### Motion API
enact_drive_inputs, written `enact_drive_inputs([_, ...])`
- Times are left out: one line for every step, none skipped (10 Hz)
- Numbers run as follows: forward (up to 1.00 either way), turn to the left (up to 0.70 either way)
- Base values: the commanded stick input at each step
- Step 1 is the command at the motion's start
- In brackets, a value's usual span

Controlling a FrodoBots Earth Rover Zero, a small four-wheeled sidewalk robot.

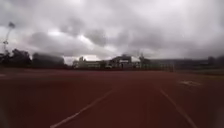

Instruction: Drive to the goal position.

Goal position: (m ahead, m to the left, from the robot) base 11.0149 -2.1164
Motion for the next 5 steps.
enact_drive_inputs([0.70, 0.00])
enact_drive_inputs([0.70, 0.00])
enact_drive_inputs([0.49, 0.00])
enact_drive_inputs([0.21, 0.00])
enact_drive_inputs([0.19, 0.00])
